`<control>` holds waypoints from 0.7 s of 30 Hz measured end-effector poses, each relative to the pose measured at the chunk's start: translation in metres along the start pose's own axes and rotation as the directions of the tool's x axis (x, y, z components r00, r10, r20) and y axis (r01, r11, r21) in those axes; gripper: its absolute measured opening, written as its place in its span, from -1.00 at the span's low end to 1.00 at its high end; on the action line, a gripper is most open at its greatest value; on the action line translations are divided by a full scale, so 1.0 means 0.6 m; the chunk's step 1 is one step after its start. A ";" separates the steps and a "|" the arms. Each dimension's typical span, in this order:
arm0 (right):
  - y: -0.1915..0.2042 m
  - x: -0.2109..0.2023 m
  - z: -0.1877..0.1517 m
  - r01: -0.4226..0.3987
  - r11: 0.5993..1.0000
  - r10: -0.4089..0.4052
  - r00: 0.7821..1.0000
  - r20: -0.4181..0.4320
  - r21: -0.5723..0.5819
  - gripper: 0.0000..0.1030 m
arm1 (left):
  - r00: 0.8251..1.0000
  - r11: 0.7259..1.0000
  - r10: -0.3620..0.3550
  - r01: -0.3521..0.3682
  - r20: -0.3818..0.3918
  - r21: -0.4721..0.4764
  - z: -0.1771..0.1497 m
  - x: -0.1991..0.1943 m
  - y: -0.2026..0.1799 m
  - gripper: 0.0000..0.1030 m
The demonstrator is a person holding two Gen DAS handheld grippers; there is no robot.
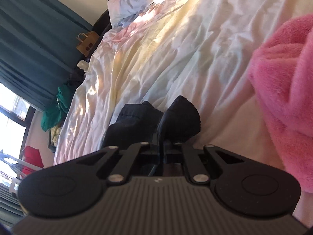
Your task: Fold clothes
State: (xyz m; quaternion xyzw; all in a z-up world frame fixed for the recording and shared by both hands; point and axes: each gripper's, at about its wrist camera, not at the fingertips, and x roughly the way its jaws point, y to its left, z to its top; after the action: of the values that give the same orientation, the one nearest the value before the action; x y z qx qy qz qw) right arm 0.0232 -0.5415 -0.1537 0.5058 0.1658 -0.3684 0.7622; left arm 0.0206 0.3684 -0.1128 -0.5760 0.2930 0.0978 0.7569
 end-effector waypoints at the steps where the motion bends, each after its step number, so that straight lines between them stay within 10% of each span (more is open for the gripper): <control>1: 0.022 0.006 0.007 0.002 0.999 -0.002 1.000 0.009 -0.048 -0.89 | 1.000 1.000 -0.003 0.003 -0.008 0.004 0.010 0.000 -0.010 -0.88; 7: 0.194 0.032 0.075 -0.147 0.983 0.146 0.989 -0.018 -0.110 -0.90 | 0.999 0.998 -0.053 0.053 -0.012 0.037 0.055 -0.012 -0.108 -0.89; 11: 0.265 -0.046 0.118 -0.397 0.914 0.403 0.911 0.088 -0.082 -0.90 | 0.994 0.993 -0.108 0.108 0.006 0.054 0.056 -0.035 -0.138 -0.89; 14: 0.233 -0.089 0.137 -0.434 0.889 0.453 0.878 0.155 -0.143 -0.90 | 0.993 0.993 -0.113 0.114 -0.013 0.041 0.048 -0.052 -0.098 -0.89; 21: -0.005 -0.056 0.096 -0.166 0.967 0.173 0.985 0.016 -0.194 -0.90 | 0.993 1.000 -0.005 0.005 -0.119 -0.006 0.017 -0.047 0.037 -0.87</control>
State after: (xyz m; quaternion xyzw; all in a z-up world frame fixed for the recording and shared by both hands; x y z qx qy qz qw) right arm -0.0087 -0.5802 -0.1098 0.4361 0.1443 -0.2924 0.8388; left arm -0.0097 0.3904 -0.1136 -0.5838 0.3359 0.0623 0.7365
